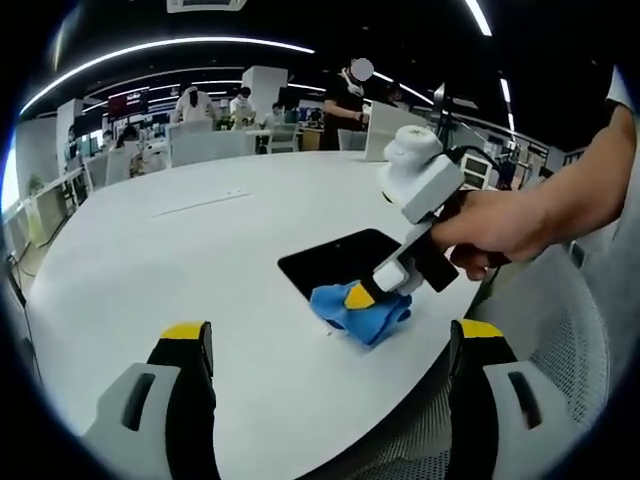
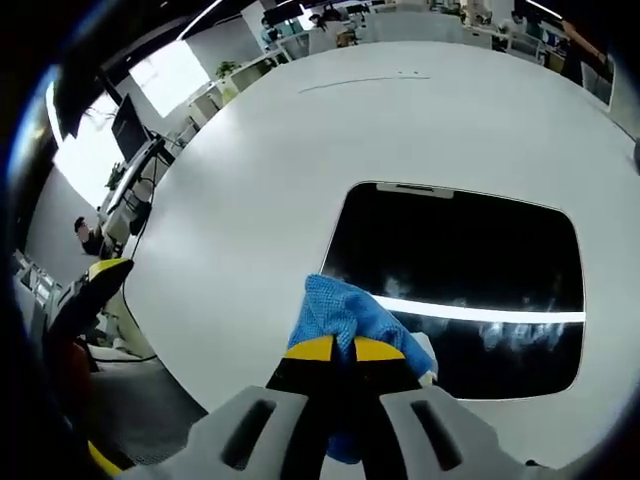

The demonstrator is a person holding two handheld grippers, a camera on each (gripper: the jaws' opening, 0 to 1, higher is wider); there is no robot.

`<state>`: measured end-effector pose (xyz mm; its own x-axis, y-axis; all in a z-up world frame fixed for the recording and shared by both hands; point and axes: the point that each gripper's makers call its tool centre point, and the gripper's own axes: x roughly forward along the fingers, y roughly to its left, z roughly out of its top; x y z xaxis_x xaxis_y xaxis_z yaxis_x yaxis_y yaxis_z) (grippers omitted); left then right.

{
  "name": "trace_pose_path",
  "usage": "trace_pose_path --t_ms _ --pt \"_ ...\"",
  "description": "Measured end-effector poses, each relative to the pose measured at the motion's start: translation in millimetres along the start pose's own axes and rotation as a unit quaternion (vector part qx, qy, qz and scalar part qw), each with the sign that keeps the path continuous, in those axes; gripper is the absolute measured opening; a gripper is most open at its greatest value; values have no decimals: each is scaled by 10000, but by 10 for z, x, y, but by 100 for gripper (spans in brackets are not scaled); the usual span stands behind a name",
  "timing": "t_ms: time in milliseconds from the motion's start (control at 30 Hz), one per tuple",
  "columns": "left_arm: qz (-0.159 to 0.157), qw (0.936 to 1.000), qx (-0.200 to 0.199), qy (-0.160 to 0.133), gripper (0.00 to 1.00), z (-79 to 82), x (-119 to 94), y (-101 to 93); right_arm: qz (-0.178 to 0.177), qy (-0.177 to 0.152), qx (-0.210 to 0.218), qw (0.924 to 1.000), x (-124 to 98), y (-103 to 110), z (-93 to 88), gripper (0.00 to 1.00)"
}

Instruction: Wipe the mirror surface with the cleaning cloth until all visible marks leave the cleaned area.

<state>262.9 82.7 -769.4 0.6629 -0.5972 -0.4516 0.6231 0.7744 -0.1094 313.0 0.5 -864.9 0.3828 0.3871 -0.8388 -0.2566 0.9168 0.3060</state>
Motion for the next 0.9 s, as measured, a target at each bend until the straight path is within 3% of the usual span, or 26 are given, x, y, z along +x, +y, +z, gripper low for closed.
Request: trace_pose_path --t_ms 367,900 --pt "0 10000 14 40 98 -23 0 19 -56 135 -364 9992 42 0 90 0" --pt "26 10000 -9 -13 99 -15 -2 49 -220 79 -518 9984 233 -151 525 0"
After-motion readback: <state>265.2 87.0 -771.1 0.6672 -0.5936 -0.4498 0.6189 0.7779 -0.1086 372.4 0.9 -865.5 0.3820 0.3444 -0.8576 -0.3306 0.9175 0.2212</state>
